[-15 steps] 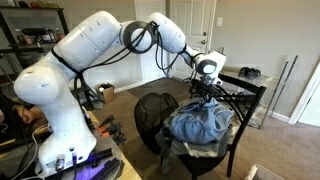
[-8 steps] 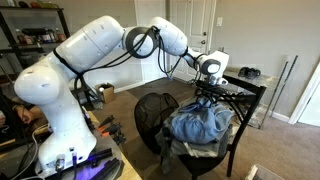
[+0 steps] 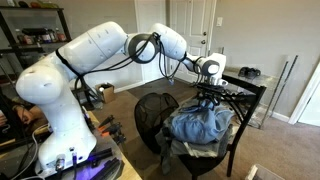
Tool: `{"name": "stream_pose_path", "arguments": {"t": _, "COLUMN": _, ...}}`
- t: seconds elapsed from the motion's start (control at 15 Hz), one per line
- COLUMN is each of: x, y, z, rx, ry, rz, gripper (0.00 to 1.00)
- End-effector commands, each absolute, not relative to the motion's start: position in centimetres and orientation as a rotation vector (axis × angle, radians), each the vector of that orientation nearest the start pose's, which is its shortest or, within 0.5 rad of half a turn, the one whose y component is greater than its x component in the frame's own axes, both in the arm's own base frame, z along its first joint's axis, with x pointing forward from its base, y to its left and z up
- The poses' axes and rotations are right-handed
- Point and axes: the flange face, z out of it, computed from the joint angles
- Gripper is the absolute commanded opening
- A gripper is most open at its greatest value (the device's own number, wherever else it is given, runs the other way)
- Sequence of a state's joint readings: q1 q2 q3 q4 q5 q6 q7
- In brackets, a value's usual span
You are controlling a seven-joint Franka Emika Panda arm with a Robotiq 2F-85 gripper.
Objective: Put one denim trousers in the laundry basket
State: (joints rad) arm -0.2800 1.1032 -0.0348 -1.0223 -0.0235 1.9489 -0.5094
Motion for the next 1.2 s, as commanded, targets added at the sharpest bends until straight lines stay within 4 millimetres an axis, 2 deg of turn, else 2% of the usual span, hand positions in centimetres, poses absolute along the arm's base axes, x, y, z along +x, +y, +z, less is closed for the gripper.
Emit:
{"name": "stream_pose_path", "arguments": {"t": 0.0, "x": 73.0, "y": -22.6, "z": 15.1, "rx": -3.178, "ry": -0.362, "rz": 0.347, "gripper": 1.0}}
{"name": "stream_pose_path", "arguments": {"t": 0.27, "x": 73.1, "y": -22.5, "z": 14.5, "rx": -3.182, "ry": -0.394, "rz": 0.383, "gripper": 1.0}}
{"name": "stream_pose_path", "arguments": {"t": 0.73, "x": 72.0, "y": -21.9, "z": 12.6, "rx": -3.015, "ry": -0.392, "rz": 0.413, "gripper": 1.0}}
{"name": "stream_pose_path", "arguments": {"t": 0.87, "x": 71.8, "y": -21.7, "z": 13.0, "rx": -2.974, "ry": -0.372, "rz": 0.399, "gripper": 0.74}}
{"name": "stream_pose_path", "arguments": {"t": 1.13, "x": 72.2, "y": -21.6, "z": 14.6, "rx": -2.948, "ry": -0.358, "rz": 0.347, "gripper": 0.47}}
